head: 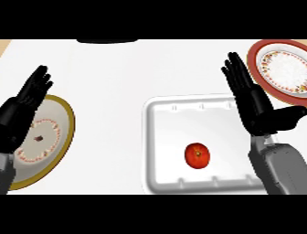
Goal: Pick the tomato from the tray and place it in the plate
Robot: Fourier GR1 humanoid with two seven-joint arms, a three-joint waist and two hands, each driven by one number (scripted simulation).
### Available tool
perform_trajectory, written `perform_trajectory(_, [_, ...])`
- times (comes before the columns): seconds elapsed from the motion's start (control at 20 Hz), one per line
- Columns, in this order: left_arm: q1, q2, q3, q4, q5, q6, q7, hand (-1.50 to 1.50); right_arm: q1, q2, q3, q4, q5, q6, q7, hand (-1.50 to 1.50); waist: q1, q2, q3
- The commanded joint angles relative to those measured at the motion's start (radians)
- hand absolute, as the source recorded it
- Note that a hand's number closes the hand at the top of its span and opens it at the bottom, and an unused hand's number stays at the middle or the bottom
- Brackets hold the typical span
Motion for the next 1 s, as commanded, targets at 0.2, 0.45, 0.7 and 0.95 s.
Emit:
perform_trajectory(0.2, [0.091,-0.122,-0.032,0.124,-0.101,0.169,0.064,0.00,0.042,0.031,0.095,-0.154,-0.144,0.178,0.111,1.50,0.004,0.001,-0.017])
perform_trajectory(0.45, [0.133,-0.127,-0.024,0.158,-0.053,0.141,0.088,0.00,-0.036,-0.391,0.177,-0.134,0.491,0.109,-0.007,1.50,-0.026,-0.021,-0.034])
perform_trajectory(0.7, [0.153,-0.171,-0.044,0.153,-0.082,0.188,0.072,0.00,0.297,0.023,0.120,-0.098,0.114,-0.055,-0.212,-1.50,-0.021,0.011,-0.007])
perform_trajectory(0.95, [0.139,-0.223,-0.086,0.175,-0.113,0.192,0.059,0.00,0.390,-0.119,0.199,-0.018,0.180,0.178,-0.525,-1.50,0.005,0.006,-0.016])
